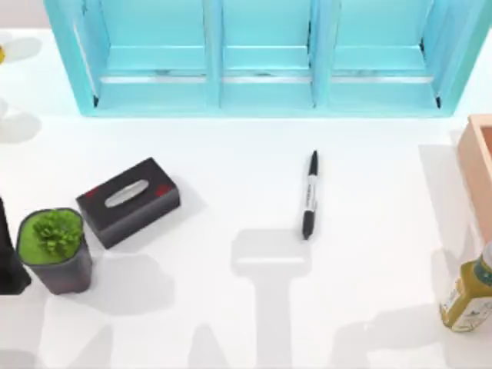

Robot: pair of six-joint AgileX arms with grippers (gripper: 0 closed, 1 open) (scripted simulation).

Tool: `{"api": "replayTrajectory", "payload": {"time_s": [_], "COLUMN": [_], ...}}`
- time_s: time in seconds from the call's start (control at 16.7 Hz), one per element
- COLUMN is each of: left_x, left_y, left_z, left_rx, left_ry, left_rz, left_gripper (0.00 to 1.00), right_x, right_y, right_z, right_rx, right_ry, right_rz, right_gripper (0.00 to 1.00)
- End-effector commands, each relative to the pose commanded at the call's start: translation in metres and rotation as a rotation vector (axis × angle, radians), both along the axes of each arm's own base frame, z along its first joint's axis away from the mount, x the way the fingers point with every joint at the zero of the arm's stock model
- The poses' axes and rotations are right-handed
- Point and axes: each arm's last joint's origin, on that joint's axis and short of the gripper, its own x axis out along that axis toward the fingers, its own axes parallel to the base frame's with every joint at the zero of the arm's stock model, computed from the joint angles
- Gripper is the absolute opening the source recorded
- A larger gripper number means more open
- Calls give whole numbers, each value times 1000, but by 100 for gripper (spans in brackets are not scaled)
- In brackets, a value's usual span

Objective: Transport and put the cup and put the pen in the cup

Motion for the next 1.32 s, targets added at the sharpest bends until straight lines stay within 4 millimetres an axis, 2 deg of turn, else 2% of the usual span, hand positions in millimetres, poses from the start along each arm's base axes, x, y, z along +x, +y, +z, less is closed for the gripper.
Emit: {"api": "replayTrajectory", "payload": {"time_s": [0.18,0.3,0.48,0.6,0.72,0.9,1.14,1.32], "left_x": [0,0,0,0,0,0,0,0], "left_y": [0,0,0,0,0,0,0,0], "left_z": [0,0,0,0,0,0,0,0], "left_rx": [0,0,0,0,0,0,0,0], "left_ry": [0,0,0,0,0,0,0,0], "left_rz": [0,0,0,0,0,0,0,0], "left_gripper": [100,100,100,100,100,100,100,100], "right_x": [0,0,4,14,33,75,135,169], "right_y": [0,-2,-6,-11,-18,-34,-64,-88], "right_z": [2,11,39,63,85,105,106,102], "right_rx": [-3,-18,-53,-77,-95,-101,-72,-40], "right_ry": [10,58,195,331,506,807,1180,1376], "right_rz": [-4,-21,-56,-80,-98,-107,-84,-56], "right_gripper": [100,100,100,100,100,100,100,100]}}
